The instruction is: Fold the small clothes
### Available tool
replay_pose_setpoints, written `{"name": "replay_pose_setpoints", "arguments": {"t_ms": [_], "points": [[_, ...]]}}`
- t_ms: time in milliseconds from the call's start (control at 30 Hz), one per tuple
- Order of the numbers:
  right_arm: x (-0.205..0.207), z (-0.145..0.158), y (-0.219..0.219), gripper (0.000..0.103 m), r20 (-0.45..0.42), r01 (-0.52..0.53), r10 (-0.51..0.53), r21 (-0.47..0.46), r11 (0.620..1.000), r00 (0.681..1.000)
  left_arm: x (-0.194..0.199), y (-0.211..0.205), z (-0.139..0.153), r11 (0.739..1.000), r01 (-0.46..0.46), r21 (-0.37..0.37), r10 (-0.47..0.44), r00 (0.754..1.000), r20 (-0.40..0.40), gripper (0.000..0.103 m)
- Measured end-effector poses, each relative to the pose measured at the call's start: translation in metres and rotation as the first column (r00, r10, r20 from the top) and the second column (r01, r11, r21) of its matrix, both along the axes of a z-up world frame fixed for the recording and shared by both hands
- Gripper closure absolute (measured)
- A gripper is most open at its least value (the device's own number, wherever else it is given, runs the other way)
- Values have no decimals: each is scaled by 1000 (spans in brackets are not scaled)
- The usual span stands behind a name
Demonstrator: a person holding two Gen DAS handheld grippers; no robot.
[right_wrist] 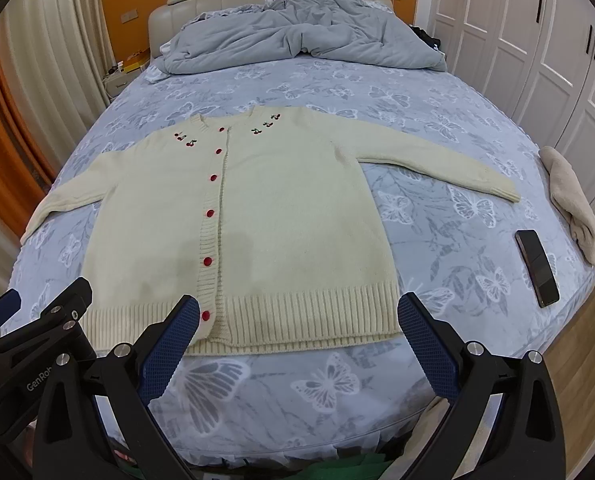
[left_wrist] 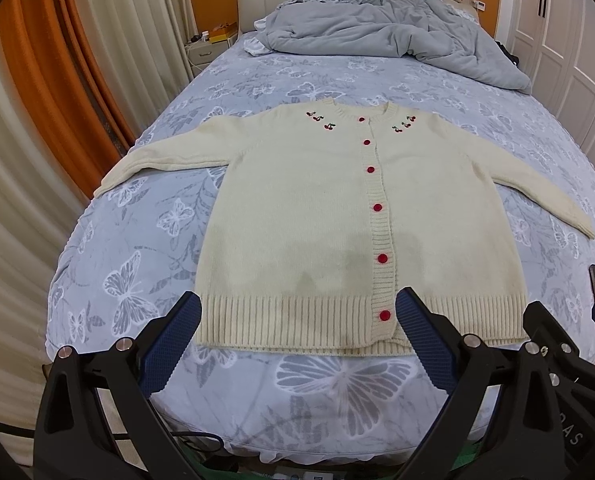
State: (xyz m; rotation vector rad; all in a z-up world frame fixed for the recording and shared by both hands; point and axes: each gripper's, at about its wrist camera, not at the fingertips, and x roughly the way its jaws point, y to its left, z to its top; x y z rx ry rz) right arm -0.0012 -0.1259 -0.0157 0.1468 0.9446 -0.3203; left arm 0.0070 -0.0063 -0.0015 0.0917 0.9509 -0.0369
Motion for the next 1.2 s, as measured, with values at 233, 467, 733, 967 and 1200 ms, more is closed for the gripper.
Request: {"name": "replay_pose_setpoints", "arguments": {"t_ms": [233,467,733,967,1200], "points": [[1,1,-2,5,0,2,-2,5,1000,1000,1,-2,2,1000,2,5,-2,1000,4,8],[1,1,-2,5,0,2,-2,4,1000,1000,1,-2,2,1000,1,6,-1,1000,3,8],[1,1,-3,5,-1,6,-6,10,1000,1000,1,-1,2,1000,1,7,-1,1000,4,8],[1,1,-3,5,-2,7,-7,11,1000,1000,1,-2,2,1000,2,8,-2,1000,4,8],[1,0,-3,5,-6,8,-8,13,1000,1000,1,-2,2,1000,1,11,-1,1000,4,8]]}}
